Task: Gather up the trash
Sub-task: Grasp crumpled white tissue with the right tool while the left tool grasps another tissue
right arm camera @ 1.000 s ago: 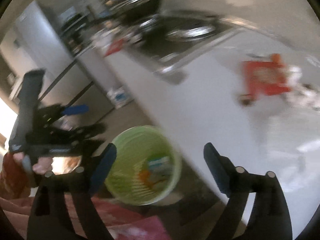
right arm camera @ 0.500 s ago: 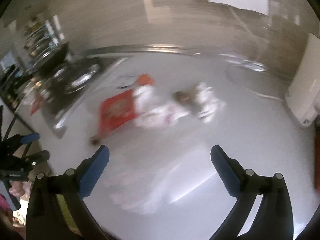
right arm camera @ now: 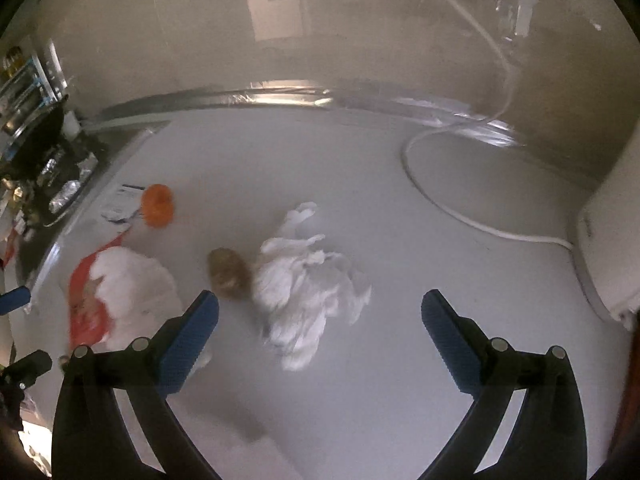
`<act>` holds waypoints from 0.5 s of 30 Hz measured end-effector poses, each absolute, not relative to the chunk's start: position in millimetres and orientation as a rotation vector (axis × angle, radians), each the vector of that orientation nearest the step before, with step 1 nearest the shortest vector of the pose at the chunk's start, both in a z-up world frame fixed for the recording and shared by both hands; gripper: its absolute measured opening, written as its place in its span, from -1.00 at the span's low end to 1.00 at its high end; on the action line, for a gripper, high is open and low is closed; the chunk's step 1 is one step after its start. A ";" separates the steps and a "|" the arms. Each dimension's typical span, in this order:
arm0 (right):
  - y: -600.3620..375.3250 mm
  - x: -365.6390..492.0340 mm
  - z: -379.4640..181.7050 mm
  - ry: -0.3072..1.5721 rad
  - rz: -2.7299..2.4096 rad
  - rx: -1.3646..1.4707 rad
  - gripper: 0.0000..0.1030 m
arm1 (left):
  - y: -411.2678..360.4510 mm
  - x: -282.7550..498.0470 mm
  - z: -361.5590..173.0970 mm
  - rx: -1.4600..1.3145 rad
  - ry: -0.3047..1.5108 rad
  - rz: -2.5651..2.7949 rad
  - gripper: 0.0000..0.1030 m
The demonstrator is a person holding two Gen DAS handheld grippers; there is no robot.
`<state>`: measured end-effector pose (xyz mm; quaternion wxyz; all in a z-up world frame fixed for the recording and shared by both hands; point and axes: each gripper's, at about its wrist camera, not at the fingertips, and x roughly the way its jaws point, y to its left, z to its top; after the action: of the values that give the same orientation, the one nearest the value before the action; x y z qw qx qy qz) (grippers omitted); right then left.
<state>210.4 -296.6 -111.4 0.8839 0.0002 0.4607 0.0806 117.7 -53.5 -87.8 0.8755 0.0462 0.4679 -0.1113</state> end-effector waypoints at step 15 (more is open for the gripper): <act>-305.9 219.7 -127.5 0.968 0.186 -0.012 -0.44 | -86.7 152.2 -93.3 0.119 0.978 -0.282 0.85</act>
<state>219.7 -305.9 -127.5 0.8809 -0.0057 0.4648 0.0893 152.2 -86.7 -93.3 0.8716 0.0571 0.4678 -0.1350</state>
